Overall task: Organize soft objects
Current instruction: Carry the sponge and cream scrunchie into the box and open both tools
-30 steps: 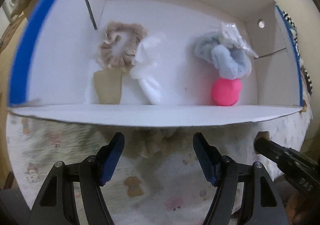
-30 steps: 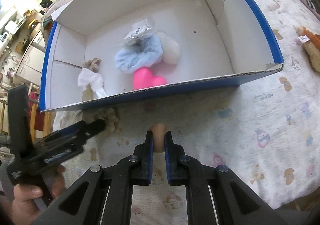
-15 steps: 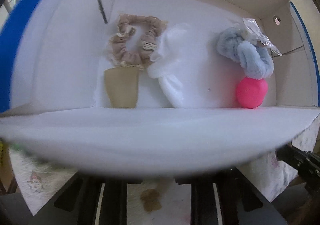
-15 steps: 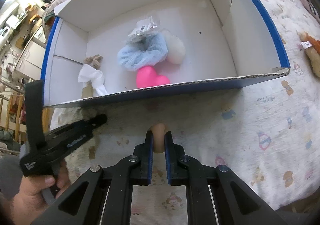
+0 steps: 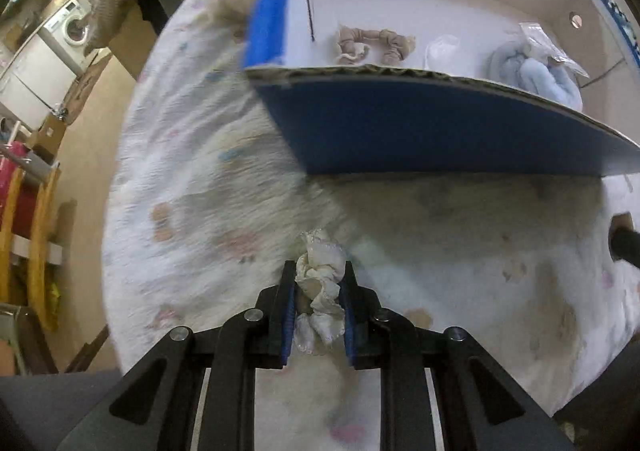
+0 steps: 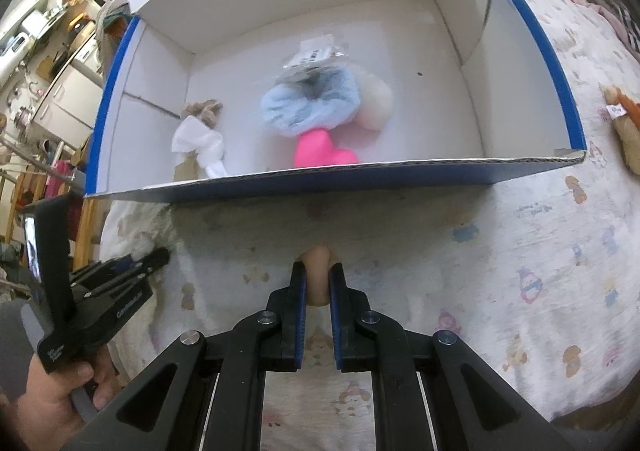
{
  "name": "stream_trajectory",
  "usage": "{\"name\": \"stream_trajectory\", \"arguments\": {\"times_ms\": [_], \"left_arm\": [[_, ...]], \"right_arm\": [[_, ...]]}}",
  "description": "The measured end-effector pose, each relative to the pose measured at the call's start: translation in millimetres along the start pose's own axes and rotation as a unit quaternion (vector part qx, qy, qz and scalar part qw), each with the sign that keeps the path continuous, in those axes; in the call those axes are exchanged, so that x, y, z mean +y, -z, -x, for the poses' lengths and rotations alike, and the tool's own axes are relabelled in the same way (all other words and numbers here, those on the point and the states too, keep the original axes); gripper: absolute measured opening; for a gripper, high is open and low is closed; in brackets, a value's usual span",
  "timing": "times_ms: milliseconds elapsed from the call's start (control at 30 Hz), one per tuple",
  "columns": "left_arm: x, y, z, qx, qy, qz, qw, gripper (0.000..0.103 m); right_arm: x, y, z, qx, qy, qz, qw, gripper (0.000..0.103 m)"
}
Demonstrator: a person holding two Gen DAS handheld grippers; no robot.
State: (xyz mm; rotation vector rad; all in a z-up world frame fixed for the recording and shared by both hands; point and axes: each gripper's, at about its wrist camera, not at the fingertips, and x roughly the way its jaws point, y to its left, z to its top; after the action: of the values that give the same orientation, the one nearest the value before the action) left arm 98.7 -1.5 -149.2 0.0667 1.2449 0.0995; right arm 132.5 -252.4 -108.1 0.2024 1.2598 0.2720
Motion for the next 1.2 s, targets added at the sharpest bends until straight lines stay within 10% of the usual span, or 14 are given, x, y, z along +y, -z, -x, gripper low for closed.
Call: {"name": "stream_trajectory", "arguments": {"times_ms": [567, 1200], "left_arm": [[-7, -2, 137, -0.138, 0.007, 0.038, 0.9897, 0.018], [-9, -108, 141, -0.173, 0.045, 0.023, 0.9837, 0.018]], "right_arm": [[50, -4, 74, -0.148, -0.133, 0.099, 0.975, 0.012], [21, -86, 136, -0.265, -0.104, 0.049, 0.957, 0.012]]}}
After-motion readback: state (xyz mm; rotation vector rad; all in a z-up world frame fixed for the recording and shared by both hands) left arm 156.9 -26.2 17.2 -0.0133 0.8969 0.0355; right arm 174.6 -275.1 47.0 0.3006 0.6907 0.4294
